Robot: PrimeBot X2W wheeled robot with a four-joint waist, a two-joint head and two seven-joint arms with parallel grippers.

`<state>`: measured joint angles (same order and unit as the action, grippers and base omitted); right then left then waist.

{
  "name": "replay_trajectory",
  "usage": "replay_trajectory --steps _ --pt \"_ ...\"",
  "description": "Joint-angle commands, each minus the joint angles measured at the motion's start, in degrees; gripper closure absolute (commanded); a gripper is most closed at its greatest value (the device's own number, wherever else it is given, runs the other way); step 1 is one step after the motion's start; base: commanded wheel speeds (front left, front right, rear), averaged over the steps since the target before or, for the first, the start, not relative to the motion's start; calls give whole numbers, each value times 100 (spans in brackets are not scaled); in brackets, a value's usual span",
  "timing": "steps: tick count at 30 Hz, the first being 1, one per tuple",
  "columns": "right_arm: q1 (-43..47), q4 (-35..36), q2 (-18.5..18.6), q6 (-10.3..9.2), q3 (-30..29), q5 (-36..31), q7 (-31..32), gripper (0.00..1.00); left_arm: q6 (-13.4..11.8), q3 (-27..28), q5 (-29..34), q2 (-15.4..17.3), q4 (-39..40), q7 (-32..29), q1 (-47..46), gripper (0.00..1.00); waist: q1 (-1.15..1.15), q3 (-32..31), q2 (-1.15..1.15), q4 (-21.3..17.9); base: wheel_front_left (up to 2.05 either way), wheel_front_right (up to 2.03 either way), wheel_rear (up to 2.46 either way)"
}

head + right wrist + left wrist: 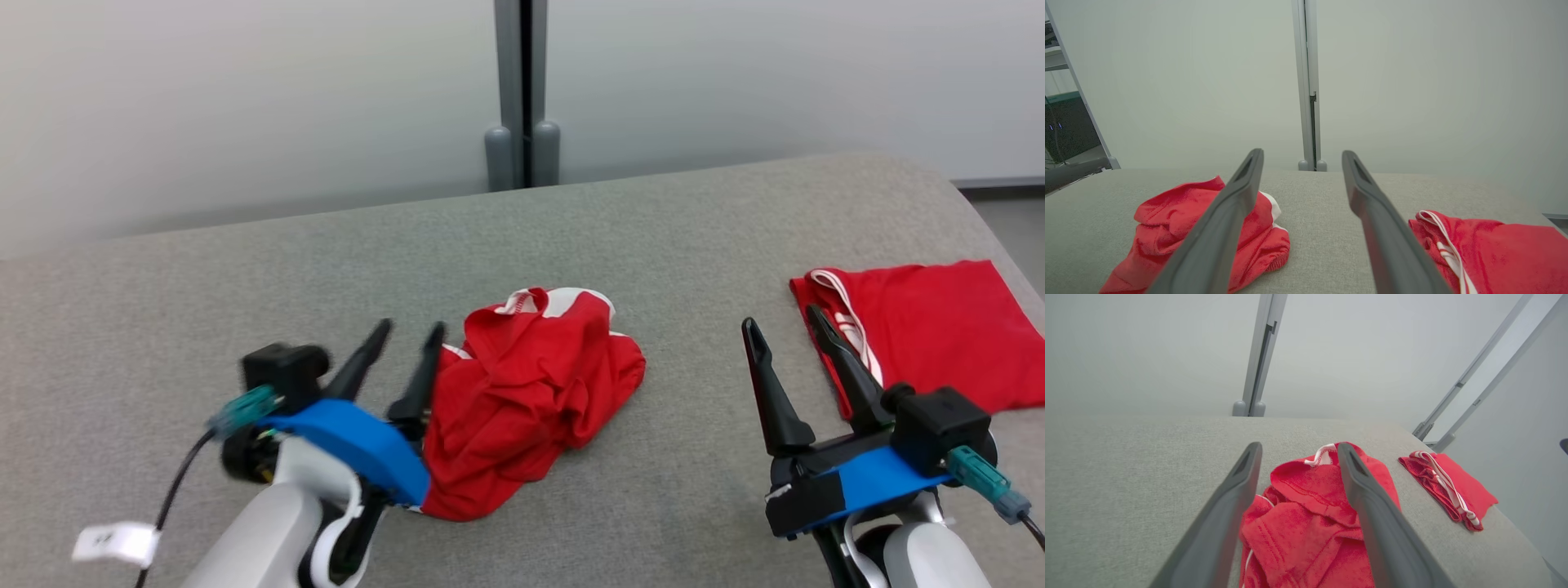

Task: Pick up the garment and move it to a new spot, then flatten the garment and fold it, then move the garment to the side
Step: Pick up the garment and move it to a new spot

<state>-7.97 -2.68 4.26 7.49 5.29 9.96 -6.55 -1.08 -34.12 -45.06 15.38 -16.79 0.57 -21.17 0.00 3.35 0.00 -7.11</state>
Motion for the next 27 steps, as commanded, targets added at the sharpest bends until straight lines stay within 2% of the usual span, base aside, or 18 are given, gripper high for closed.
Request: replay_trajectory --steps 1,7,10,19,27 --pt "110 33 21 2 -27 1 44 0 -56 136 -56 71 74 193 183 0 0 -36 0 55 0 0 0" --pt "445 47 -35 1 -181 57 112 0 -202 649 -43 356 430 1116 789 0 0 -188 0 263 0 0 0" --pt "614 10 -63 2 -285 43 123 0 -319 929 104 486 506 1362 1053 0 0 -255 0 328 0 0 0" --pt "869 -202 -118 1 -555 1 163 0 -676 1370 762 675 729 1465 1752 0 0 -348 0 452 0 0 0" --pt "909 -388 -136 2 -644 -50 198 0 -853 1451 1050 632 772 1465 2271 0 0 -360 0 510 0 0 0"
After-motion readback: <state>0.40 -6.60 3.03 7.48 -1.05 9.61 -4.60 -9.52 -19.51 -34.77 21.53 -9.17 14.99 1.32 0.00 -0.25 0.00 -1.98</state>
